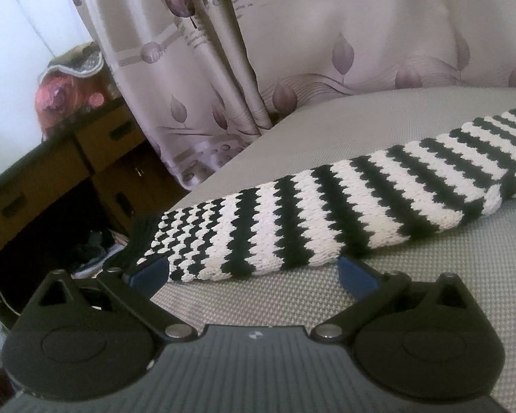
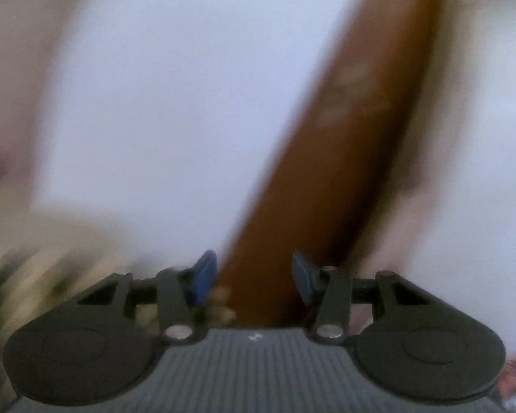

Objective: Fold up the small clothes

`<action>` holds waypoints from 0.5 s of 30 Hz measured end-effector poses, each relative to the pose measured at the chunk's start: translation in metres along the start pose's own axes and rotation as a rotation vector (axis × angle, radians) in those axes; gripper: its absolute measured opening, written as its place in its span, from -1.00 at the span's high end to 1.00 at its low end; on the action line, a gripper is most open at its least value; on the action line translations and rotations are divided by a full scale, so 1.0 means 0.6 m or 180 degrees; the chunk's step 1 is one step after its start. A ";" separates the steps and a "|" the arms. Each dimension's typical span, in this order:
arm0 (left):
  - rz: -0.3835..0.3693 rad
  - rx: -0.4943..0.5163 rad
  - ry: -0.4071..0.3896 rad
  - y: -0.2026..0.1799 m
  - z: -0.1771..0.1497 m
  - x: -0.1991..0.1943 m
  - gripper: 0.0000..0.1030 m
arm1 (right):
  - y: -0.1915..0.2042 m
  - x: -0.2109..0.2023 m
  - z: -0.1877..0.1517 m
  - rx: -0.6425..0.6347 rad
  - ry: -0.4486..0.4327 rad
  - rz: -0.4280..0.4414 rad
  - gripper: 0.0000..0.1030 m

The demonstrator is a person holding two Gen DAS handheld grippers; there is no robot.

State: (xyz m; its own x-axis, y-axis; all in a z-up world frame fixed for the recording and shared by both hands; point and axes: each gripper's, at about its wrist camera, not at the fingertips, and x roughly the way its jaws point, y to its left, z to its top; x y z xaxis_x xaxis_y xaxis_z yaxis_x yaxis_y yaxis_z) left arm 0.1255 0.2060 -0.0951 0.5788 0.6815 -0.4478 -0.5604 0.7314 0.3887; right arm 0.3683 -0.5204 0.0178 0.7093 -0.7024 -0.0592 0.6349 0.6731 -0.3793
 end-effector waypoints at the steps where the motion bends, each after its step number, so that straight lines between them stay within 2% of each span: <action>1: 0.0008 0.0009 -0.0006 0.000 -0.001 0.000 -1.00 | -0.037 -0.001 0.018 0.0313 -0.0118 0.0054 0.05; 2: 0.0017 0.0016 -0.0013 -0.002 -0.001 -0.001 -1.00 | -0.072 -0.001 0.027 0.0579 -0.0136 0.0225 -0.14; 4: 0.0032 0.0035 -0.0025 -0.004 -0.002 -0.002 -1.00 | -0.130 0.010 0.021 0.0988 0.0038 0.0740 -0.51; 5: 0.0043 0.0048 -0.0033 -0.006 -0.003 -0.003 -1.00 | -0.152 0.017 0.009 0.1121 0.0184 0.0945 -0.58; 6: 0.0055 0.0059 -0.0042 -0.008 -0.003 -0.004 -1.00 | -0.169 0.024 -0.008 0.1207 0.0373 0.1100 -0.59; 8: 0.0079 0.0086 -0.0059 -0.013 -0.005 -0.007 -1.00 | -0.185 0.051 -0.059 0.1422 0.0952 0.1458 -0.59; 10: 0.0094 0.0112 -0.0069 -0.014 -0.004 -0.008 -1.00 | -0.181 0.058 -0.109 0.1570 0.1335 0.1768 -0.59; 12: 0.0098 0.0125 -0.0073 -0.013 -0.004 -0.009 -1.00 | -0.156 0.043 -0.142 0.1440 0.1421 0.1915 -0.59; 15: 0.0096 0.0123 -0.0072 -0.014 -0.004 -0.009 -1.00 | -0.116 0.038 -0.168 0.1365 0.1541 0.1931 -0.57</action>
State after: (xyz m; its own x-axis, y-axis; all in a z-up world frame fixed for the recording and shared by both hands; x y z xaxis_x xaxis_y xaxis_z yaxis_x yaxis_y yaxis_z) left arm 0.1256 0.1963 -0.0976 0.5755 0.7033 -0.4172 -0.5547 0.7106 0.4328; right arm 0.3093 -0.6066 -0.0501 0.8154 -0.1518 -0.5587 0.3205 0.9220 0.2173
